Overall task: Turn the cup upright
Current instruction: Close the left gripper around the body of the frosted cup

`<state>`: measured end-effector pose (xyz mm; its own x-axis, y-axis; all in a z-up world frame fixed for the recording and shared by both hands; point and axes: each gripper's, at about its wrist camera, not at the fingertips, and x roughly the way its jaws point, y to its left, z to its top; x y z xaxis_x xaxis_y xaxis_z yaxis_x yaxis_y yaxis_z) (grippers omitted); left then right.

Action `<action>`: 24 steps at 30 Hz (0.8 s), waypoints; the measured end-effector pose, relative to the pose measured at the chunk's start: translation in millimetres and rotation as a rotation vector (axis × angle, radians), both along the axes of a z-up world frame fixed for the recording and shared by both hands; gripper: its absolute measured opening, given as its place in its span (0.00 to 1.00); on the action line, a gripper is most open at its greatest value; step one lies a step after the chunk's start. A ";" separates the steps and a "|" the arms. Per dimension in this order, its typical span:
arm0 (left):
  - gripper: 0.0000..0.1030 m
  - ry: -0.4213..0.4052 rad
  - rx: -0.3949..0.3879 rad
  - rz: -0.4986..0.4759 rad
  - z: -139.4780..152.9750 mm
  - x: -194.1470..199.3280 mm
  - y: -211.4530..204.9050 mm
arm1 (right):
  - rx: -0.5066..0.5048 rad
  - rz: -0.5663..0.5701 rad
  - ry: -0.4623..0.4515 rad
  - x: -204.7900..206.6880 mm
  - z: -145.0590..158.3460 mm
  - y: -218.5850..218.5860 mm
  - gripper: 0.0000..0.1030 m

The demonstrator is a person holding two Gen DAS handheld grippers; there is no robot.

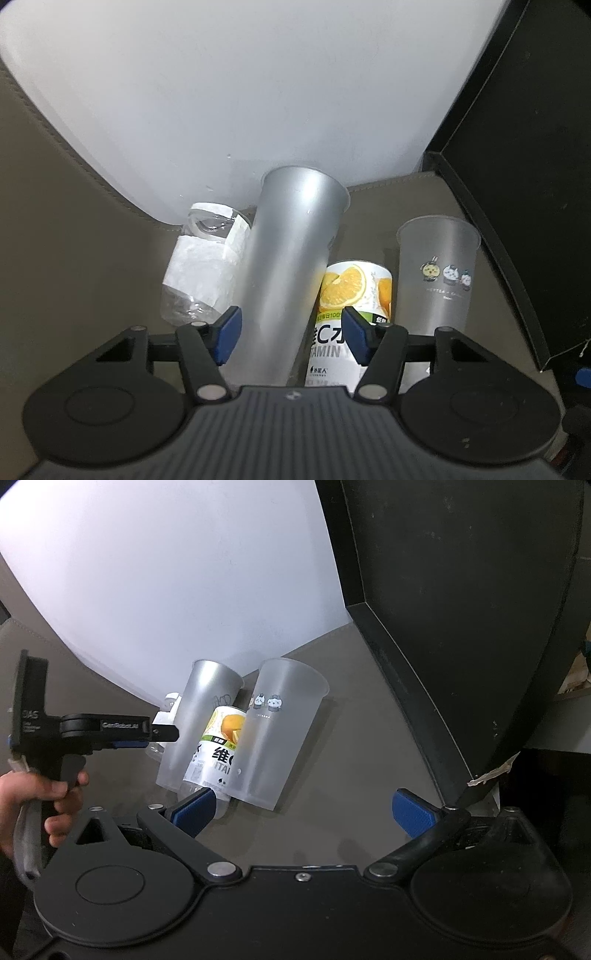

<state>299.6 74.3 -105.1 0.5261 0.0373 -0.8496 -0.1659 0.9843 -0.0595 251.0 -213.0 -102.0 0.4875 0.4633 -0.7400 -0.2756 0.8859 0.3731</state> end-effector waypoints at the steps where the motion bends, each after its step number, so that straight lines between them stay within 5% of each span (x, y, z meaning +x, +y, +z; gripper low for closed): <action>1: 0.57 0.006 0.001 -0.005 -2.3 2.2 -0.1 | 0.000 0.000 0.002 -0.1 -0.5 0.6 1.00; 24: 0.59 0.090 0.047 -0.040 -43.7 41.7 4.9 | -0.021 0.005 0.034 1.3 -9.1 7.8 1.00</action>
